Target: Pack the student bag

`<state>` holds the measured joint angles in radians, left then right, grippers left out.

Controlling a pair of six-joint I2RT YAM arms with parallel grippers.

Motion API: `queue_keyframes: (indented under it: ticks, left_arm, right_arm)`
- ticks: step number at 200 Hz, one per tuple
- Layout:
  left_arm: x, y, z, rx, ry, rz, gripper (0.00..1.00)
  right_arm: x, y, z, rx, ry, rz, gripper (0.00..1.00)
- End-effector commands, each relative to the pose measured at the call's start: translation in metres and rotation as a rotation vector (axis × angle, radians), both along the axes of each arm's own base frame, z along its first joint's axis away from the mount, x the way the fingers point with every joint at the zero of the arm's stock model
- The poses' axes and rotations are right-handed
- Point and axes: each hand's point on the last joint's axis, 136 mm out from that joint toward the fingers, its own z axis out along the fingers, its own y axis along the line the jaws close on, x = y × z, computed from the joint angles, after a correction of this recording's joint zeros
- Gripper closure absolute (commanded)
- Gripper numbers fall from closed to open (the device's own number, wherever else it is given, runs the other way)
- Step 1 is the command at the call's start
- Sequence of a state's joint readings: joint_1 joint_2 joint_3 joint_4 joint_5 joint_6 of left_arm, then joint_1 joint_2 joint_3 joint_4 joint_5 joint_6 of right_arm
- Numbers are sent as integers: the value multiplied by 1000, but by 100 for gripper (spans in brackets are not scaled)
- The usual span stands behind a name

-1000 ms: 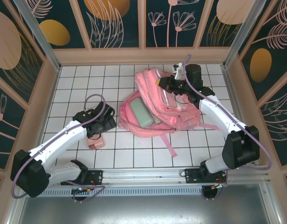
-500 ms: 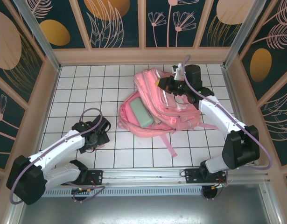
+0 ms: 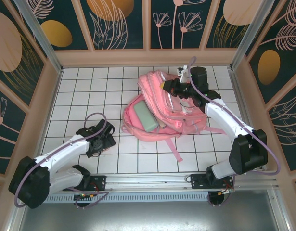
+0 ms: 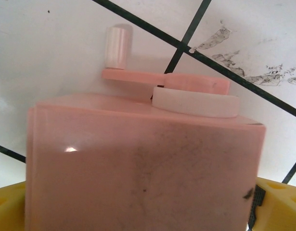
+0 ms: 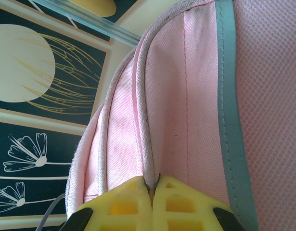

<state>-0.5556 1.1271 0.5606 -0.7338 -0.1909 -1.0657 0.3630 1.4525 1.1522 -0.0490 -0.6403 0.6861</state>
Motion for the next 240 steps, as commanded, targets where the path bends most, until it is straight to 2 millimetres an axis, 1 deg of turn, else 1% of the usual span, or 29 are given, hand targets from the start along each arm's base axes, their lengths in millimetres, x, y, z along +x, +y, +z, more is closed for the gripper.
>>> queue_keyframes:
  ticks: [1,15,27,64,87,120,140,145,149,152,168,175,182,200,225,240]
  left_arm:
    - [3,0,0,-4,-19,5,8]
    - [6,0,7,-8,-38,11,12]
    - [10,-1,15,-18,-65,5,19]
    - [25,-9,42,-47,-134,-5,19]
    - [43,-23,66,-88,-182,-26,19]
    - [81,-59,110,-205,-294,-85,20]
    - [106,-86,136,-301,-367,-135,21]
    - [111,-93,138,-321,-377,-147,21]
    - [114,-98,137,-333,-378,-159,21]
    - [121,-105,148,-356,-405,-170,22]
    - [141,-129,165,-422,-460,-231,23]
    - [149,-138,167,-439,-467,-260,24]
    - [157,-147,174,-450,-489,-293,24]
    - [177,-162,180,-434,-515,-356,25]
    - [203,-185,180,-443,-528,-411,25]
    - [213,-203,177,-479,-520,-435,25]
  right_arm:
    - [-3,5,35,36,-135,24,100]
    - [-3,4,34,34,-134,23,100]
    - [-2,4,35,32,-135,21,100]
    - [0,4,34,30,-133,16,100]
    - [2,0,38,32,-140,4,100]
    - [6,-10,47,45,-148,-19,100]
    - [7,-17,53,53,-153,-33,100]
    - [7,-18,54,53,-153,-35,100]
    - [7,-19,55,53,-154,-36,100]
    - [7,-20,56,54,-155,-38,100]
    - [7,-23,58,55,-155,-45,100]
    - [6,-24,60,56,-158,-46,100]
    - [6,-25,61,56,-157,-48,100]
    - [5,-28,64,57,-160,-51,100]
    - [4,-30,67,56,-161,-56,100]
    - [4,-31,67,56,-159,-57,100]
